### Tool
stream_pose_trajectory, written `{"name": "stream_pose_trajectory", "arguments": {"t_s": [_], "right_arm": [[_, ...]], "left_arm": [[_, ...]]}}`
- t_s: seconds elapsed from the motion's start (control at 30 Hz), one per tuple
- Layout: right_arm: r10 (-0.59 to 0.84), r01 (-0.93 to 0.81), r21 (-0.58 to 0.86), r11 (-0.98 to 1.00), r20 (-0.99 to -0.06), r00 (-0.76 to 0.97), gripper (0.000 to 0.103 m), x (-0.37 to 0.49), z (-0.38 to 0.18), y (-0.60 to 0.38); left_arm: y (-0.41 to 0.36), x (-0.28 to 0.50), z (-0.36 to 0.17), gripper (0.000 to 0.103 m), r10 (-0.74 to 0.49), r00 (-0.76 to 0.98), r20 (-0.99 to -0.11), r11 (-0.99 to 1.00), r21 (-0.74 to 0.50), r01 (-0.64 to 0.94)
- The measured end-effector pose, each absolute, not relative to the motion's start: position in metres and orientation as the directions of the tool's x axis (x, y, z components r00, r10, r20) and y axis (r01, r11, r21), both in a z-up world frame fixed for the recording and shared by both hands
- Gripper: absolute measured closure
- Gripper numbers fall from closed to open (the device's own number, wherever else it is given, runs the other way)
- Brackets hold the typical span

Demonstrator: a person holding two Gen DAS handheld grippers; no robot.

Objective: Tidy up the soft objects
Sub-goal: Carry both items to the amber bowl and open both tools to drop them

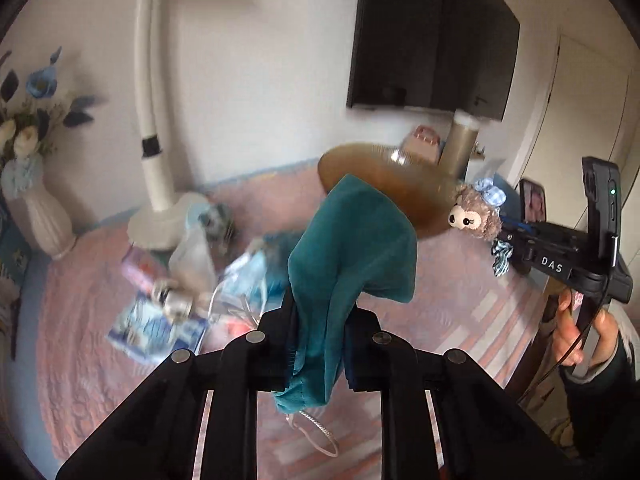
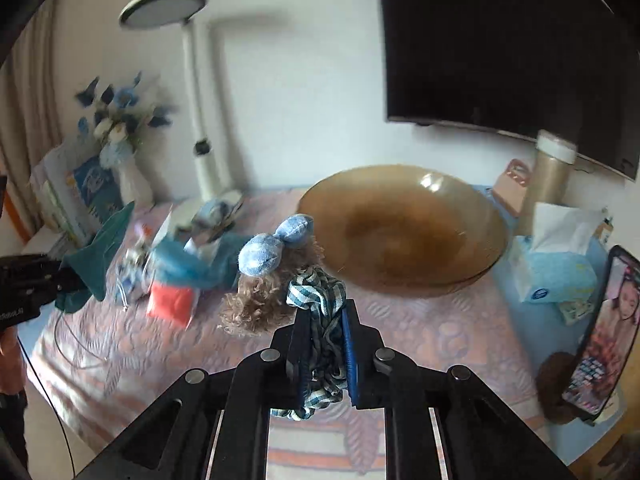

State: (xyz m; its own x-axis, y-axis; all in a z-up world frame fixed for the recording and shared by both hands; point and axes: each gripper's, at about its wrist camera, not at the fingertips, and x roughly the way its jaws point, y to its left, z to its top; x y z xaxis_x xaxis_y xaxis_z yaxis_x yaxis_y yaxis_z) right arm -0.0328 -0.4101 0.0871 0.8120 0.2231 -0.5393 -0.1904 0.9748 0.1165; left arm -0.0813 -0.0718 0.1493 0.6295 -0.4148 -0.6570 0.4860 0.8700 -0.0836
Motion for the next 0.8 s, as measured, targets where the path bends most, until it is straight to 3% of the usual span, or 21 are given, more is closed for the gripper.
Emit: {"name": "stream_pose_trajectory", "arguments": {"t_s": [0.13,0.33,0.37,0.43,0.5,0.53,0.8], "right_arm": [[0.110,0.015,0.232,0.973,-0.518,0.848,0.089,0.002,0.116,-0.468],[0.031,0.127,0.237,0.963,-0.569,0.822,0.089,0.055,0.112,-0.493],[0.044,0.123,0.245,0.962,-0.579,0.814,0.088,0.061,0.110,-0.495],[0.079,0.099,0.257,0.961,-0.603,0.794,0.082,0.074,0.103,-0.499],[0.107,0.083,0.265,0.961,-0.629,0.770,0.065,0.083,0.097,-0.503],[0.113,0.082,0.269,0.960,-0.635,0.764,0.063,0.084,0.095,-0.505],[0.103,0.093,0.273,0.958,-0.624,0.775,0.062,0.047,0.097,-0.521]], "left_arm": [[-0.128,-0.036,0.181,0.088,-0.466,0.648,-0.602,0.860,-0.137,0.491],[-0.203,0.024,0.161,0.087,-0.461,0.598,-0.655,0.864,-0.178,0.471],[-0.211,0.028,0.158,0.085,-0.457,0.597,-0.660,0.865,-0.175,0.470],[-0.224,0.037,0.152,0.065,-0.446,0.599,-0.665,0.870,-0.166,0.463],[-0.230,0.044,0.146,0.056,-0.428,0.586,-0.688,0.882,-0.176,0.437],[-0.229,0.047,0.144,0.056,-0.429,0.576,-0.696,0.883,-0.189,0.429],[-0.178,0.020,0.167,0.056,-0.451,0.604,-0.657,0.886,-0.248,0.391]]}}
